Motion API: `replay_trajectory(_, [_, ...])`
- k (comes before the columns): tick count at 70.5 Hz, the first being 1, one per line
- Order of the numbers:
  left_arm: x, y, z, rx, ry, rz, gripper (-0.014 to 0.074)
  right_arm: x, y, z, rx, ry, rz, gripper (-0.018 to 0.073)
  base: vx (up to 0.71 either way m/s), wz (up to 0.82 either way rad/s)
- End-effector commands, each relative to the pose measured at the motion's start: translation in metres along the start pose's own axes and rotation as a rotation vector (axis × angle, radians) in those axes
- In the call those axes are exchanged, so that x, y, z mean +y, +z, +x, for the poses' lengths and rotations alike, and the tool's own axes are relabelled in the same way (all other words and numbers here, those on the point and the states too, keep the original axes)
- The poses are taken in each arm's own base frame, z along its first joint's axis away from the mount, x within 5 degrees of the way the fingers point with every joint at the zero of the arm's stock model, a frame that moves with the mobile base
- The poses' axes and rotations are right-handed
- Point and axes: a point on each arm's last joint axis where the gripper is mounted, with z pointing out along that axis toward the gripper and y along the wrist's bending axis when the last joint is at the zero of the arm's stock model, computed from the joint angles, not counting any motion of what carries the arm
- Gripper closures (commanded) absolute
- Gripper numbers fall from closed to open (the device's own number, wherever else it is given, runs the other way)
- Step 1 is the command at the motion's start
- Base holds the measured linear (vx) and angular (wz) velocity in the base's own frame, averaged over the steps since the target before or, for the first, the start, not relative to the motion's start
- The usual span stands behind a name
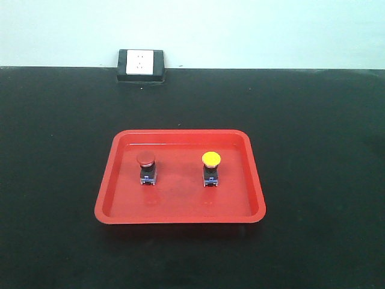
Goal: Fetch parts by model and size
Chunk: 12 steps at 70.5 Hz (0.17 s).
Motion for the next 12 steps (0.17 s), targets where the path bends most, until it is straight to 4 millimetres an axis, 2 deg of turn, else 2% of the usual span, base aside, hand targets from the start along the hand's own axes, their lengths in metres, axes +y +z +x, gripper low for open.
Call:
replay_trajectory(1, [0.0001, -0.001, -0.0085, -0.087, -0.017, -0.001, 0.0603, 0.0005, -0.0011, -0.0045, -0.079, -0.016, -0.004, 0.0561, 0.0, 0.0])
replay_trajectory(12, [0.0001, -0.001, -0.0085, -0.087, -0.017, -0.001, 0.0603, 0.0005, -0.0011, -0.0045, -0.079, -0.016, -0.004, 0.0561, 0.0, 0.0])
